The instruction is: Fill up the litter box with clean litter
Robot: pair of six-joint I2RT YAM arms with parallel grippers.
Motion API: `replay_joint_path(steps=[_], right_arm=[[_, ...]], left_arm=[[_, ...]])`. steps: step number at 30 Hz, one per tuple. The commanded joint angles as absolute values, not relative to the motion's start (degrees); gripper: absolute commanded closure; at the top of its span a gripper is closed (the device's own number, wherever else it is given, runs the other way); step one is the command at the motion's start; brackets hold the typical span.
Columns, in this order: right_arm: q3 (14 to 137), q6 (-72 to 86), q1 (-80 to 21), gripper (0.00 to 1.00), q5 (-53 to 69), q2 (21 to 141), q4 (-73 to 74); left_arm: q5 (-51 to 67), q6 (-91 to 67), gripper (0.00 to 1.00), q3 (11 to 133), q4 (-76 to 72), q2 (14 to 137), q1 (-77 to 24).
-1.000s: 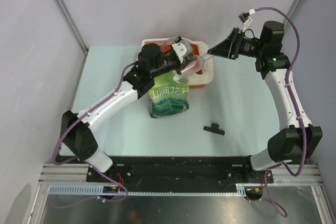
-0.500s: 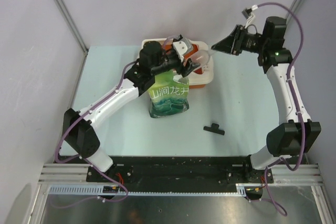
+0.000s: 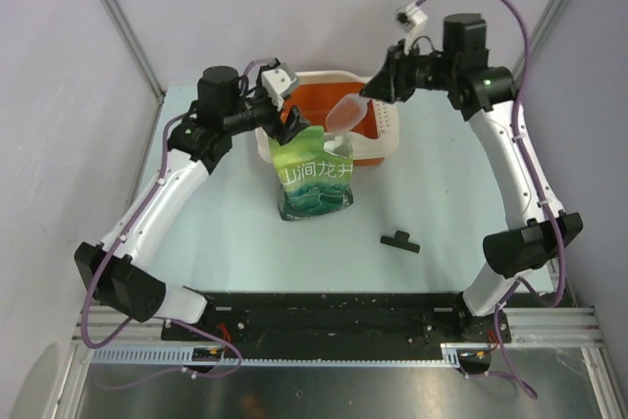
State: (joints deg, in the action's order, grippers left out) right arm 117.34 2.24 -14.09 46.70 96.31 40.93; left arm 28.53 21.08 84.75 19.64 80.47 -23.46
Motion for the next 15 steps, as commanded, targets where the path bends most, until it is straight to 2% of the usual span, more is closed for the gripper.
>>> replay_joint_path(steps=[1,7,10,13,15], right_arm=[[121.1,-9.5,-19.2,1.0,36.4,96.5,48.9],[125.1,-15.4,-22.0,1.0,33.0,98.5,54.1],[126.4,-17.8,-22.7,1.0,33.0,99.2,56.2],[126.5,-19.4,-23.1,1.0,33.7,99.1,57.1],[127.0,-21.0,-23.7,1.0,34.4,99.1,58.3]], left_arm=[[33.7,23.0,0.22,83.1,26.1,80.7,-23.4],[36.4,22.8,0.28,81.6,27.5,81.6,-23.5],[36.2,24.4,0.39,81.6,28.6,82.0,-23.5],[36.9,25.9,0.6,81.0,29.4,82.0,-23.5],[37.4,26.1,0.69,80.8,29.6,81.8,-23.5]])
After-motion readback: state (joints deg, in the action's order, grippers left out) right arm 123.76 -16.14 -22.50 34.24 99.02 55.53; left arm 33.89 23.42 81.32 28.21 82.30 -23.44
